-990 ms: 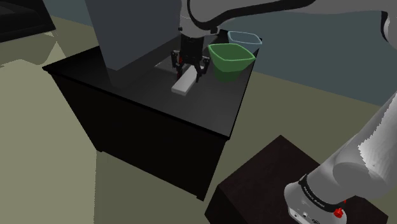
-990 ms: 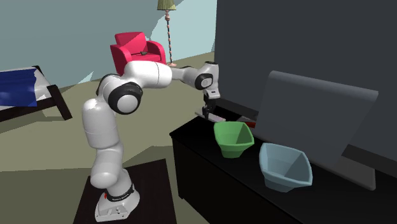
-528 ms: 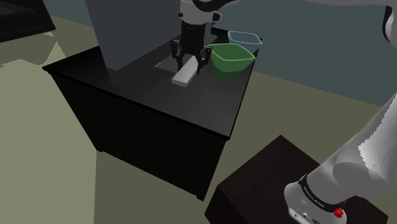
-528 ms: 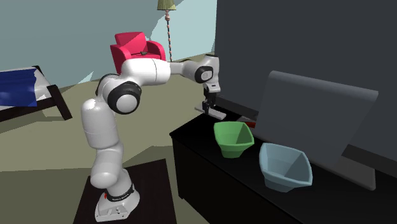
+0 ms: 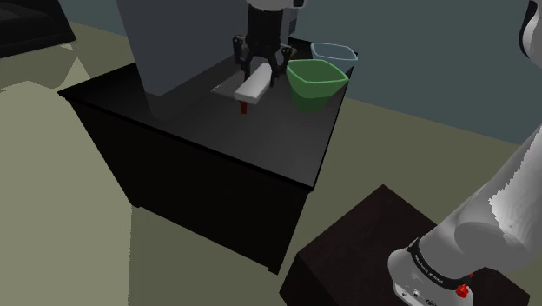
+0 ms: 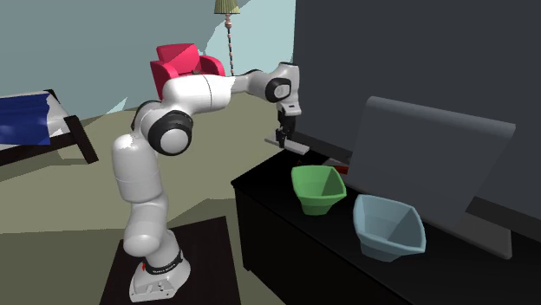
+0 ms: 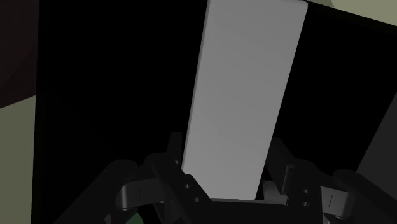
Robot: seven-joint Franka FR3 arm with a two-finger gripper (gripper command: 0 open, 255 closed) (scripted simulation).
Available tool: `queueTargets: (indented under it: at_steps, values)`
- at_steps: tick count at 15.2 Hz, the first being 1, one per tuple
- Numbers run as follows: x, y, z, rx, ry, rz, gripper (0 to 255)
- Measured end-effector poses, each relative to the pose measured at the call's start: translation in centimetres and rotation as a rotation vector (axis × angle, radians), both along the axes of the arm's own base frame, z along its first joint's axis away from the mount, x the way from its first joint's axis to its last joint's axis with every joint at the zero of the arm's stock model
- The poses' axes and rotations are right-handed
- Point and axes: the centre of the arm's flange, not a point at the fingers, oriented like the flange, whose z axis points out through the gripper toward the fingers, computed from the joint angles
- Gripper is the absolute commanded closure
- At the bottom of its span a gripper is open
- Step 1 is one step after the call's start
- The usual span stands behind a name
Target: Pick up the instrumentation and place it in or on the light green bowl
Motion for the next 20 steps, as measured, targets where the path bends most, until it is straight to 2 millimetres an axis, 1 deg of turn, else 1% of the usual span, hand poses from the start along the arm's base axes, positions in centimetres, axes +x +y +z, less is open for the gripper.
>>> queueTargets:
  at_steps: [9, 11, 12, 14, 17, 18, 19, 20]
  values:
    - [0.0, 0.0, 4.7, 0.0, 0.0, 0.0, 255]
    - [0.0, -0.1, 5.5, 0.0, 0.0, 0.0, 255]
    - [0.0, -0.7, 5.6, 0.0, 0.0, 0.0, 255]
    - [0.0, -2.7, 5.7, 0.0, 0.001, -0.001, 255]
    - [0.6, -6.8, 5.7, 0.0, 0.001, -0.002, 255]
    - [0.7, -7.8, 5.9, 0.0, 0.001, -0.001, 255]
    - [1.0, -9.4, 6.1, 0.0, 0.0, -0.002, 255]
    - [1.2, -10.7, 5.8, 0.0, 0.001, -0.002, 255]
